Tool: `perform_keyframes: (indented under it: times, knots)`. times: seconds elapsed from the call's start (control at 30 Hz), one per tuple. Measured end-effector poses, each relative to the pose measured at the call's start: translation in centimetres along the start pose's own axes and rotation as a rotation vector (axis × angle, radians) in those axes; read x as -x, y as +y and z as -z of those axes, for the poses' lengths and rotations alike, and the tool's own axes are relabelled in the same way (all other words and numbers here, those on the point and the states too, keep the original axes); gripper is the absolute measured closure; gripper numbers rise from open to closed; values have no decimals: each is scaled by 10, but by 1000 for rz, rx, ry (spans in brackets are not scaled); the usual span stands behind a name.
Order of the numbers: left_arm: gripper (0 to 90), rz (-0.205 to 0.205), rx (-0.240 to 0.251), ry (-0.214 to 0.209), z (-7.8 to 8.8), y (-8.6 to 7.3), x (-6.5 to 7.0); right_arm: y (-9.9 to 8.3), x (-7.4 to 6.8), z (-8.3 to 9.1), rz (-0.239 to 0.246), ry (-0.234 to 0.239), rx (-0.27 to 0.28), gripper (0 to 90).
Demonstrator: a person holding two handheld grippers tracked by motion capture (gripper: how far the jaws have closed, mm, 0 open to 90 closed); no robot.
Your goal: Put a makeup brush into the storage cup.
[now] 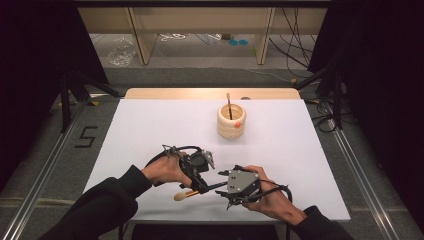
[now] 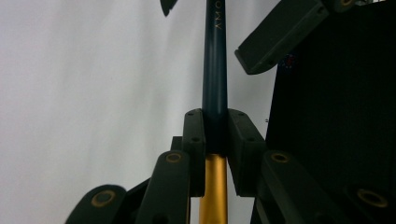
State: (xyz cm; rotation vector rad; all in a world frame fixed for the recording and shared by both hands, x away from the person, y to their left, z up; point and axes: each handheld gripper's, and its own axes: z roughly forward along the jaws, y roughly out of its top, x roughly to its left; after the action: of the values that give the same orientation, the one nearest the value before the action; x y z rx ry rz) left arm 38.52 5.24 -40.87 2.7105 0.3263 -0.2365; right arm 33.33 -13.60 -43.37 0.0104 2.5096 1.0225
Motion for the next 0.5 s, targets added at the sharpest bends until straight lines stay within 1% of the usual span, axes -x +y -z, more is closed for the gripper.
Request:
perform_keyframes:
  times: [0.03,0.07,0.1,0.13,0.17,0.2,0.23,0.27,0.3,0.33,0.37,0.4,0.47,0.5]
  knots:
    - [781,2,-4,-7,0,1,0,0,0,0,8,5,-5,498]
    - [781,2,-4,-4,0,1,1,0,0,0,32,0,-21,511]
    - [781,-20,-27,-3,1,2,-1,-1,0,-1,38,7,-26,525]
    - [781,-24,-32,-4,1,2,-1,-1,-1,-1,50,26,-32,541]
    - [781,-9,-19,-4,0,2,0,0,-2,-2,55,27,-40,553]
    - [781,-24,-32,-6,1,3,0,0,-1,-2,81,22,-52,567]
    - [781,-3,-16,-6,0,3,1,0,-2,-3,92,33,-55,580]
    - [781,7,-7,-3,-1,3,2,0,-3,-3,99,34,-58,590]
    - [781,6,-12,-7,-1,4,2,0,-2,-3,119,28,-58,603]
    - [781,-20,-38,-7,0,4,0,1,-4,-3,117,31,-68,616]
    - [781,-14,-37,-8,0,5,0,1,-3,-4,128,26,-67,630]
    - [781,-17,-46,-11,0,5,0,1,-3,-4,133,24,-65,642]
    - [781,-19,-48,-11,0,5,0,1,-5,-4,145,34,-70,665]
    - [781,-16,-47,-17,-1,6,0,2,-5,-4,146,24,-71,674]
